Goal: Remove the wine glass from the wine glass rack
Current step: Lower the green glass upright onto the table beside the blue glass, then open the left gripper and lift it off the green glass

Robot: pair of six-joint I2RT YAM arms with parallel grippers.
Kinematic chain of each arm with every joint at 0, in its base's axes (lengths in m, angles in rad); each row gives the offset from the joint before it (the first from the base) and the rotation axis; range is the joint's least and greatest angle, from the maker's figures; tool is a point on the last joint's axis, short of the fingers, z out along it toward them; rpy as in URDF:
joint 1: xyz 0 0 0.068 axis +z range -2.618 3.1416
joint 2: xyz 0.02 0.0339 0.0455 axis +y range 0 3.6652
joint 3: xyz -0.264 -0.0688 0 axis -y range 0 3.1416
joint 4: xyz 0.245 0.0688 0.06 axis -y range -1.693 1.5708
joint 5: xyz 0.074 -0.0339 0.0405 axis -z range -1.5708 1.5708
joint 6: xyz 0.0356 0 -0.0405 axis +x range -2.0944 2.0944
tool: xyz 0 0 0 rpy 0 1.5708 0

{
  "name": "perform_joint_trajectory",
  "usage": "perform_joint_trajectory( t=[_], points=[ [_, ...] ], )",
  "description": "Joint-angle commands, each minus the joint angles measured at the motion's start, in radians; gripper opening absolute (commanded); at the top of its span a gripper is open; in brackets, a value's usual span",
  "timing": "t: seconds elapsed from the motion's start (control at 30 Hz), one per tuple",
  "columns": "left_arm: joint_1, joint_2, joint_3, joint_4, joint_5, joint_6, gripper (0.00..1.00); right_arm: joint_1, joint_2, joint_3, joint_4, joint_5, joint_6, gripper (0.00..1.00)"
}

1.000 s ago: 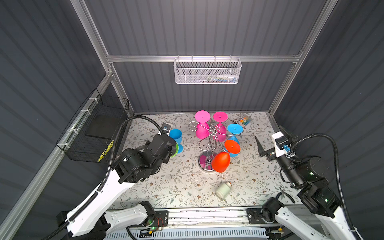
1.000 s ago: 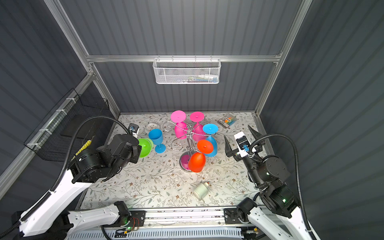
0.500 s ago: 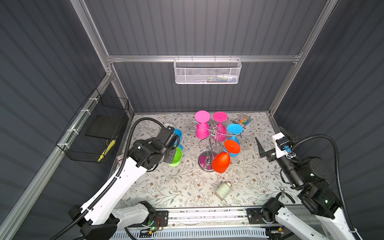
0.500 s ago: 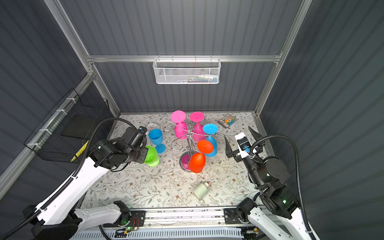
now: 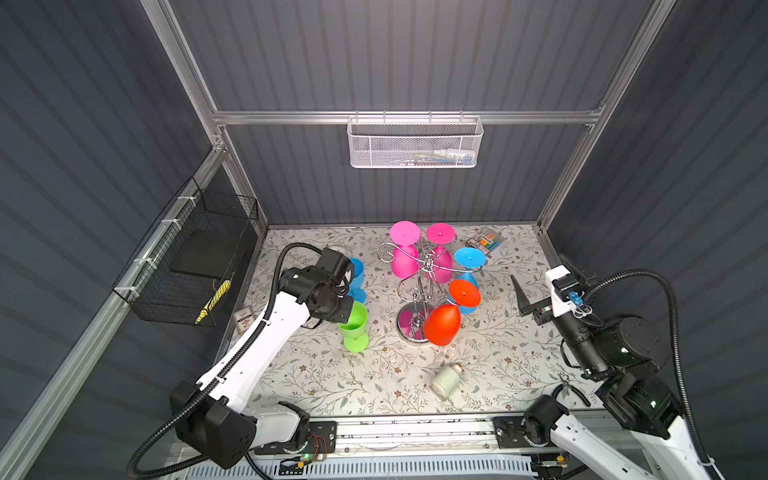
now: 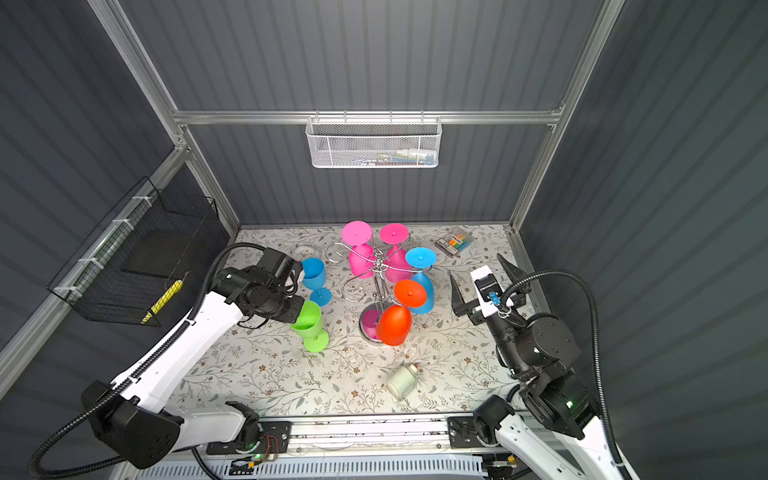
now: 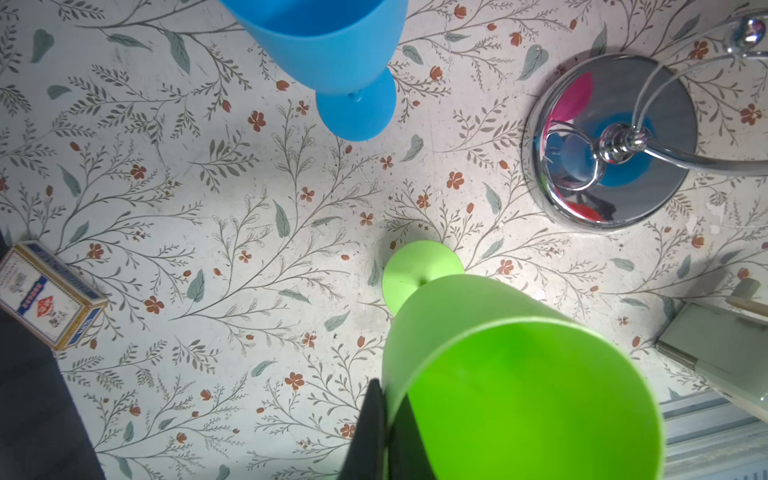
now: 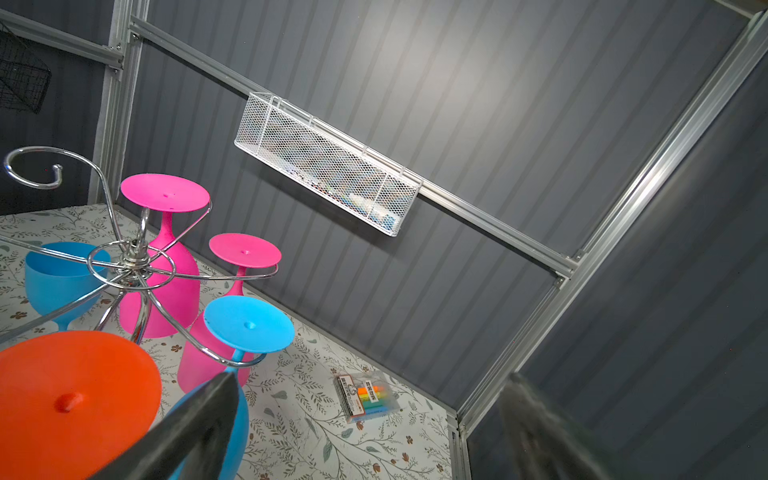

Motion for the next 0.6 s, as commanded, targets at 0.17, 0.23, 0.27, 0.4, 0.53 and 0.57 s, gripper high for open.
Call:
perform_joint_trajectory(
  t=[0.17,0.23,0.27,0.4,0.53,0.57],
  points=[
    [0.051,0.031,-0.024,0.044,0.049,0.045,0.0,0.006,-0.012,-0.007,-0.017,0.016,0.026,0.99],
    [0.056,0.038,-0.026,0.048,0.045,0.048,0.0,0.006,-0.01,-0.007,-0.018,0.016,0.026,0.99],
    [0.057,0.041,-0.027,0.052,0.042,0.049,0.0,0.007,-0.009,-0.007,-0.018,0.016,0.027,0.99],
    [0.063,0.05,-0.035,0.072,0.046,0.051,0.0,0.007,-0.008,-0.006,-0.02,0.015,0.028,0.99],
    [0.067,0.059,-0.05,0.085,0.046,0.053,0.0,0.007,-0.007,-0.006,-0.023,0.016,0.027,0.99],
    [0.067,0.06,-0.054,0.087,0.043,0.053,0.0,0.007,-0.007,-0.006,-0.023,0.016,0.026,0.99]
  ],
)
